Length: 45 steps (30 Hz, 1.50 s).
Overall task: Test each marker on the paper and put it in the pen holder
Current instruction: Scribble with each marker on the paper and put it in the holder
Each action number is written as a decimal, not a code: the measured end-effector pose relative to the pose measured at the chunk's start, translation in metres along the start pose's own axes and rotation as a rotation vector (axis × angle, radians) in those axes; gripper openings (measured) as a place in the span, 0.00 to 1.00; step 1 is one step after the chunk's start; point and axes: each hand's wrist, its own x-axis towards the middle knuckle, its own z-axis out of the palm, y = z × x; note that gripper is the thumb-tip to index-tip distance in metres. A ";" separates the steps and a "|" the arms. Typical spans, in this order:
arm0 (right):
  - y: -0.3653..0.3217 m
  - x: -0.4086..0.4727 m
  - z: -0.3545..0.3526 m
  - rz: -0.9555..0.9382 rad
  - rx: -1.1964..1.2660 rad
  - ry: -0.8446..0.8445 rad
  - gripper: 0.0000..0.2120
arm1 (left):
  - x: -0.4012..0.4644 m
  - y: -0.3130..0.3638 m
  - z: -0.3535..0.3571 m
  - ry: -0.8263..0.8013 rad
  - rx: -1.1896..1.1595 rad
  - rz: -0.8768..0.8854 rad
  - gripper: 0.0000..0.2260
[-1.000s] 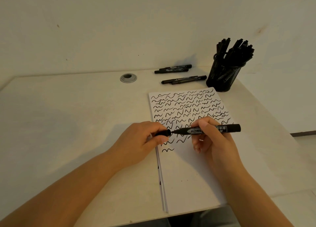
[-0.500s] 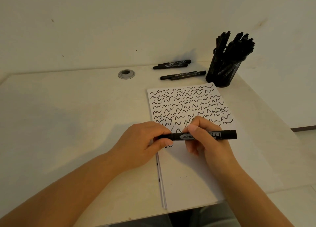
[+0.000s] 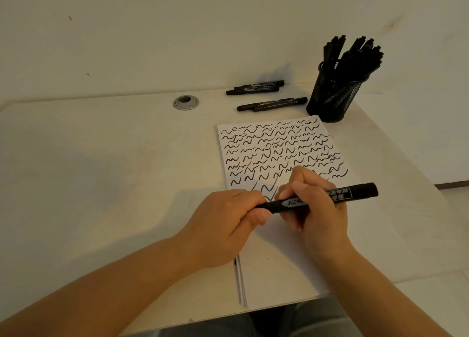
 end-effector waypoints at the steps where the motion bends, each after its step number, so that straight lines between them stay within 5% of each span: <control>1: 0.001 -0.001 0.001 -0.015 -0.001 0.000 0.11 | -0.001 0.000 0.000 -0.014 -0.024 0.006 0.13; 26: 0.006 -0.005 0.001 -0.202 0.035 -0.177 0.09 | 0.002 -0.006 -0.005 -0.274 -0.364 -0.036 0.11; 34: -0.005 -0.001 0.006 0.034 -0.055 0.008 0.18 | 0.002 -0.005 -0.005 -0.084 -0.380 -0.162 0.11; 40: -0.026 0.014 -0.006 0.218 -0.498 -0.021 0.26 | 0.013 -0.006 -0.019 0.118 -0.269 -0.253 0.09; 43: -0.035 0.018 -0.012 -0.120 -0.748 0.070 0.21 | 0.027 -0.004 -0.026 0.131 -0.176 -0.284 0.08; 45: -0.042 0.025 -0.017 -0.473 -1.128 0.033 0.08 | 0.037 0.000 -0.028 0.109 -0.088 -0.256 0.08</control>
